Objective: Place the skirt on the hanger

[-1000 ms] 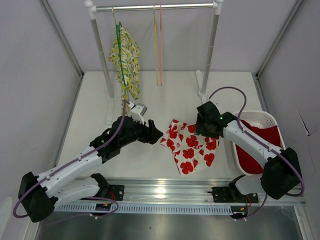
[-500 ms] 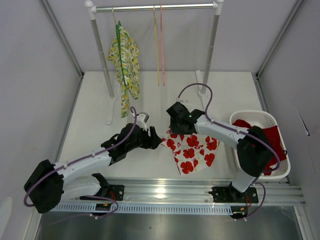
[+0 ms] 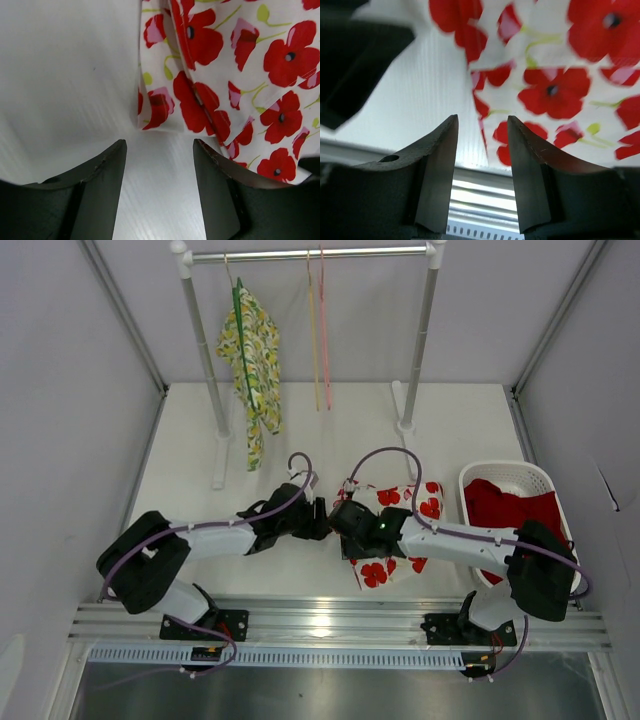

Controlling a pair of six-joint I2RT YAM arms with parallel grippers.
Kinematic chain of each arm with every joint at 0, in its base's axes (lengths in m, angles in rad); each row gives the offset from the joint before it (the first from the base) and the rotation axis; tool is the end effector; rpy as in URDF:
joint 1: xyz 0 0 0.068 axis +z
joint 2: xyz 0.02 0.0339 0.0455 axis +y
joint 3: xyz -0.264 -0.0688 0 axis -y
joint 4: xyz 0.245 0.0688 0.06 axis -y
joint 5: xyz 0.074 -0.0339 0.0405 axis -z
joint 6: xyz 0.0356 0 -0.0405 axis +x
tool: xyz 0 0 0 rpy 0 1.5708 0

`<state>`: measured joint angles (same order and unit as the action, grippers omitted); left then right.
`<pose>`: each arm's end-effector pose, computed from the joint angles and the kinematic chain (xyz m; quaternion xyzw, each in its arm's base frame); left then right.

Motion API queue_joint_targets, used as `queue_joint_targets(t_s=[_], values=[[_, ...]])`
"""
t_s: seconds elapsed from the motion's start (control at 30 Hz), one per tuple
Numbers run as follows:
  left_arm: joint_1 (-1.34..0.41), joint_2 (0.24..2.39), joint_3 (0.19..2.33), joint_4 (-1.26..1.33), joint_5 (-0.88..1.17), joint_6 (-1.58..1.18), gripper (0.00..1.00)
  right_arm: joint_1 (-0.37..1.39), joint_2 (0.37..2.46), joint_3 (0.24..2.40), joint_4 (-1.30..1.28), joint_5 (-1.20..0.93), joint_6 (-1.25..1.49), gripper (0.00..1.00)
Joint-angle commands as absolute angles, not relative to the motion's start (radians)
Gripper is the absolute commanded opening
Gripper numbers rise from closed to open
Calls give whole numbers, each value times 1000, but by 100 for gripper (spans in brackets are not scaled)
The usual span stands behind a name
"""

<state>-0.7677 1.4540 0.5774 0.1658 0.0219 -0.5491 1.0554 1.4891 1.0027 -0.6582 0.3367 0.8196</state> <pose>0.1974 -0.1916 0.1543 0.1037 0.9030 -0.2629 0.3236 0.1520 0.2444 0.2172 -0.0782 0.9610 0.0711 0.2554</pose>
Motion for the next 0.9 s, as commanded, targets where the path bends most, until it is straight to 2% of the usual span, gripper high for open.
queue_joint_targets(t_s=[0.0,0.2,0.33,0.47,0.5,0.57,0.6,0.67,0.7,0.73,0.77,0.83,0.87], values=[[-773,1489,626,256,64,-552,61,1133,1456,956,-678,385,943,49],[-773,1526,629,276,66,-571,62,1187,1440,842,-652,379,1021,51],[-773,1563,646,261,52,-565,59,1223,1450,827,-666,394,1048,54],[-773,1601,672,258,48,-563,52,1247,1480,808,-638,382,1058,54],[-773,1608,673,259,48,-564,46,1253,1486,807,-635,379,1061,54],[-773,1621,686,259,41,-565,42,1256,1503,799,-632,382,1069,54],[-773,1627,689,256,43,-565,32,1256,1506,793,-632,383,1071,53],[-773,1643,704,255,41,-561,22,1255,1503,782,-629,383,1075,48],[-773,1644,704,247,41,-560,10,1255,1499,776,-630,383,1074,44],[-773,1644,707,244,32,-558,4,1250,1496,776,-634,388,1074,32],[-773,1634,706,238,20,-557,0,1249,1490,776,-650,393,1074,26],[-762,1608,703,221,6,-554,0,1235,1460,791,-672,409,1066,11],[-749,1570,690,210,5,-552,0,1227,1430,798,-701,419,1059,8]])
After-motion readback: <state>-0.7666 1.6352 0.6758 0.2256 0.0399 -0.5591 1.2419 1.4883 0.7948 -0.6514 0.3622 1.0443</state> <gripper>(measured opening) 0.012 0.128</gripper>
